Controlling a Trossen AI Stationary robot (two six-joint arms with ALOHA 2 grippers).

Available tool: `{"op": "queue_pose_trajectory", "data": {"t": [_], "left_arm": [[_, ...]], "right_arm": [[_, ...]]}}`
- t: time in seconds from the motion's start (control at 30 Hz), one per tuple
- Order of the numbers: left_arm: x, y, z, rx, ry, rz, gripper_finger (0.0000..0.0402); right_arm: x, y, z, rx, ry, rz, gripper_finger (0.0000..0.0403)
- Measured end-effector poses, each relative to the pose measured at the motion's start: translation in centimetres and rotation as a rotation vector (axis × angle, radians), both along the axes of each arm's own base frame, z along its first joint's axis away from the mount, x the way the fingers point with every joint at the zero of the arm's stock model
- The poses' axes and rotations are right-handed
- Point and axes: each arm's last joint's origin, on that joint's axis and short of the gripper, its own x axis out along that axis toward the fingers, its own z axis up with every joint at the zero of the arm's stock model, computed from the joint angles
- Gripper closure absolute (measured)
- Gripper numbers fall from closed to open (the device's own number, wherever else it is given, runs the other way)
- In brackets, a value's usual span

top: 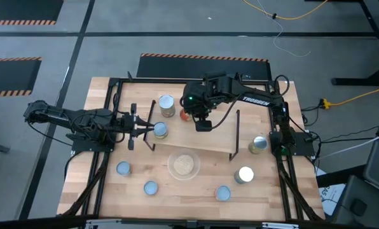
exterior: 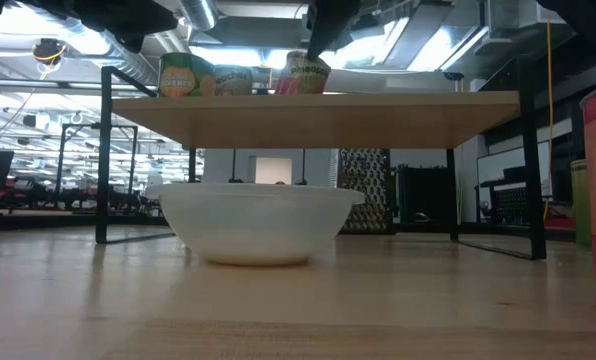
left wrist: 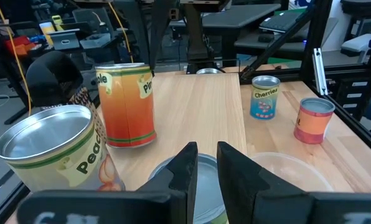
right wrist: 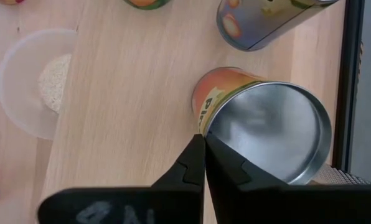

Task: Pick and place cans onto a shelf
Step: Put the large canned pineapples on the shelf

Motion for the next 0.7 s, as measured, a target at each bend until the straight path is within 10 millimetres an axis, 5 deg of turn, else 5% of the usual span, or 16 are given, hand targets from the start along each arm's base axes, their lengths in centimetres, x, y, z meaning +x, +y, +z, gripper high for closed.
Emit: {"op": "queue_pose_trajectory", "data": {"t": [0.7], "left_arm": [[0.00, 0.00, 0.00, 0.000, 0.000, 0.000, 0.0347]], "right_arm": [[0.43, -0.07, 0.04, -0.004, -0.038, -0.001, 0.0375]]}}
